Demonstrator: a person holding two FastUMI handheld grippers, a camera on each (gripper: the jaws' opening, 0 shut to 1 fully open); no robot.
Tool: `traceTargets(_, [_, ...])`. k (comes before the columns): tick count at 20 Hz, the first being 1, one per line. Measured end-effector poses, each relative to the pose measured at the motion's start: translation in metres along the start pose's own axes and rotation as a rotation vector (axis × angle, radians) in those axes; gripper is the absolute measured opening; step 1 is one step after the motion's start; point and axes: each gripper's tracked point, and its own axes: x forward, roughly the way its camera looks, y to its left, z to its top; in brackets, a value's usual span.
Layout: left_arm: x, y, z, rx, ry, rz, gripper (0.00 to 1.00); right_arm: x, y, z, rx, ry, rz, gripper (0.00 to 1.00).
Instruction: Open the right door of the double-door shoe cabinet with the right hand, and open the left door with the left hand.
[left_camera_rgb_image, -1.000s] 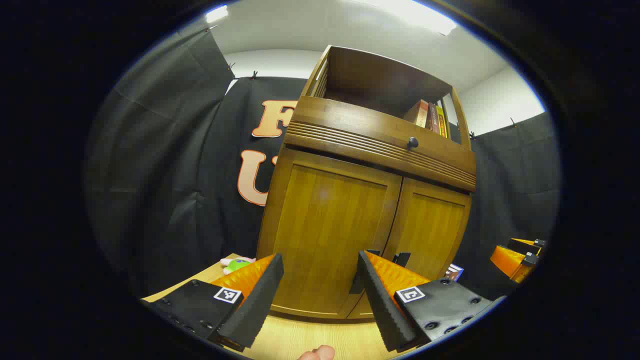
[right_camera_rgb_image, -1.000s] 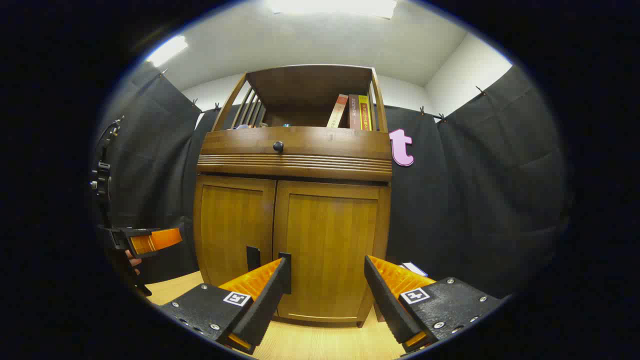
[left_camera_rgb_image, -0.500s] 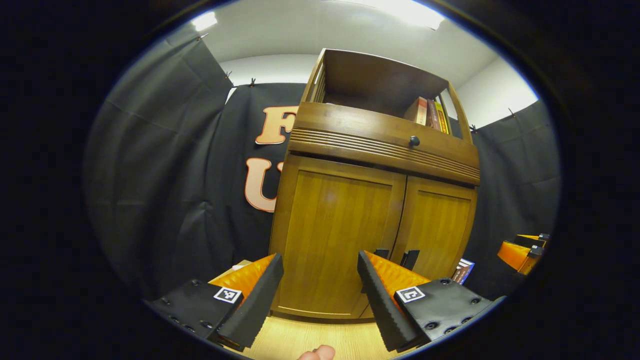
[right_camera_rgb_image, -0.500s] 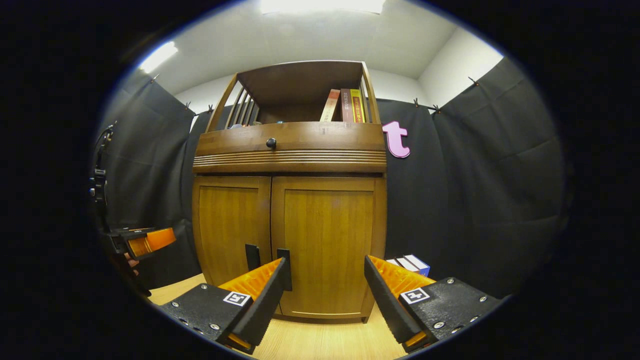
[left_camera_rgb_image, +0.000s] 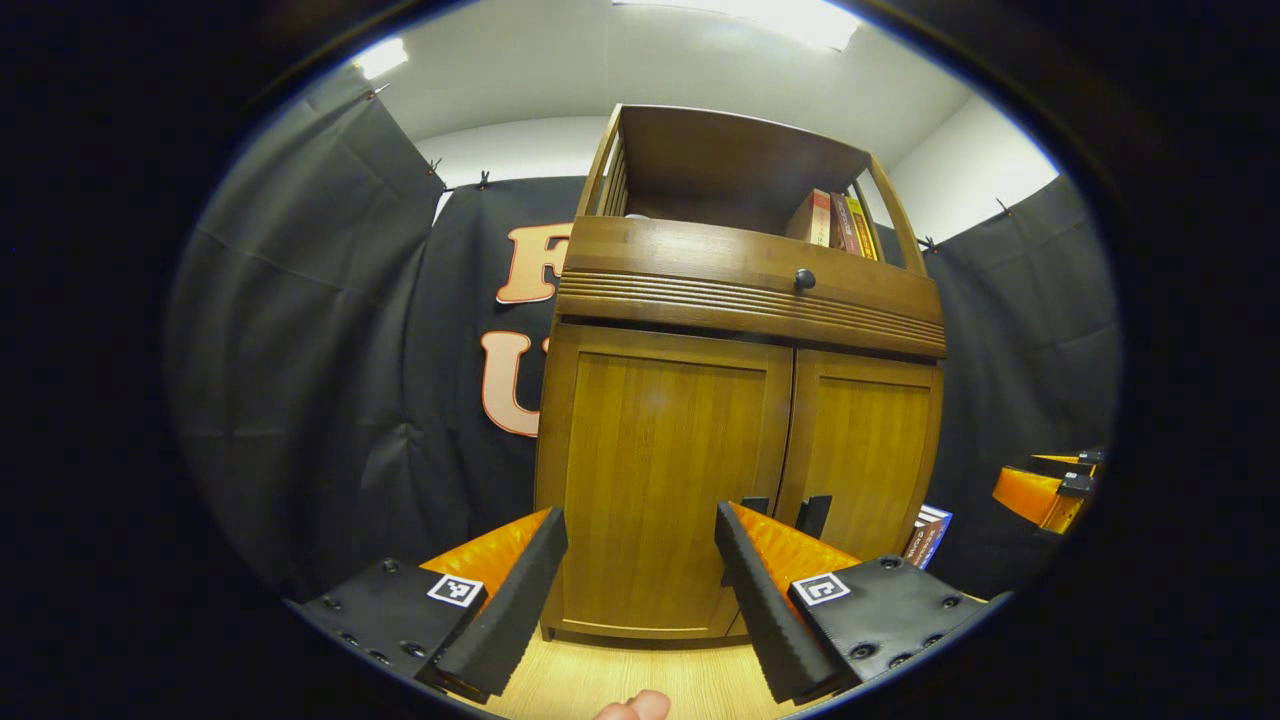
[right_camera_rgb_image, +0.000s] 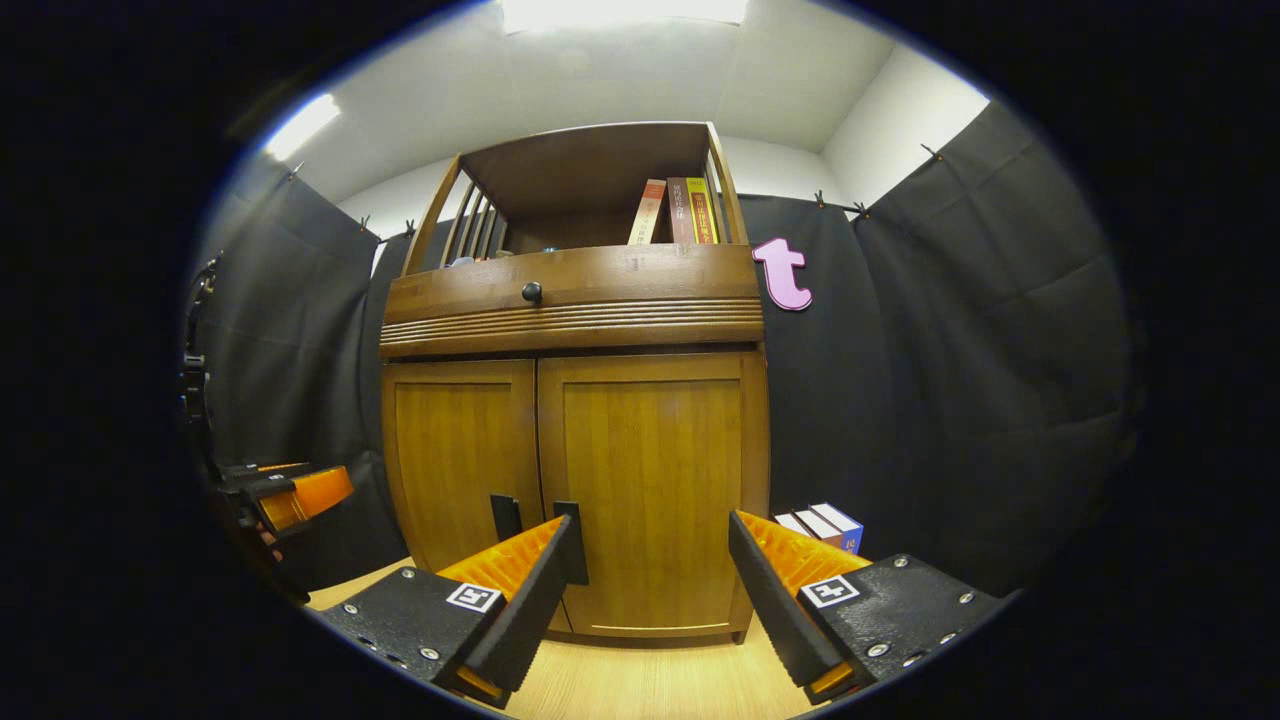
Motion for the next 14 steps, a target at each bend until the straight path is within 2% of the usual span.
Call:
traceTargets(3, [-0.002, 0.005, 0.004, 0.005, -0.009, 0.009, 0.97, 0.006, 0.009, 0.001, 0.009, -0.015, 0.026, 0.93])
traceTargets(6, [-0.005, 0.009, 0.005, 0.016, -0.012, 0.016, 0.97, 0.026, 0.014, -0.003, -0.033, -0.014, 0.033, 0.93])
traceTargets(7, [-0.007, 0.01, 0.006, 0.018, -0.012, 0.019, 0.97, 0.034, 0.019, -0.004, -0.045, -0.02, 0.045, 0.93])
traceTargets(8, [-0.008, 0.011, 0.005, 0.017, -0.012, 0.022, 0.97, 0.045, 0.025, -0.006, -0.053, -0.019, 0.058, 0.89])
traceTargets(9, [-0.01, 0.012, 0.005, 0.015, -0.009, 0.025, 0.98, 0.056, 0.03, -0.012, -0.052, -0.004, 0.072, 0.93])
traceTargets(11, [-0.015, 0.017, 0.008, 0.021, -0.013, 0.037, 0.98, 0.074, 0.046, -0.022, -0.027, 0.017, 0.108, 0.93])
traceTargets(12, [-0.019, 0.021, 0.01, 0.027, -0.017, 0.049, 0.99, 0.084, 0.055, -0.027, -0.019, 0.024, 0.124, 0.97])
traceTargets(14, [-0.024, 0.03, 0.011, 0.034, -0.021, 0.072, 0.98, 0.106, 0.07, -0.039, -0.031, 0.031, 0.141, 0.93])
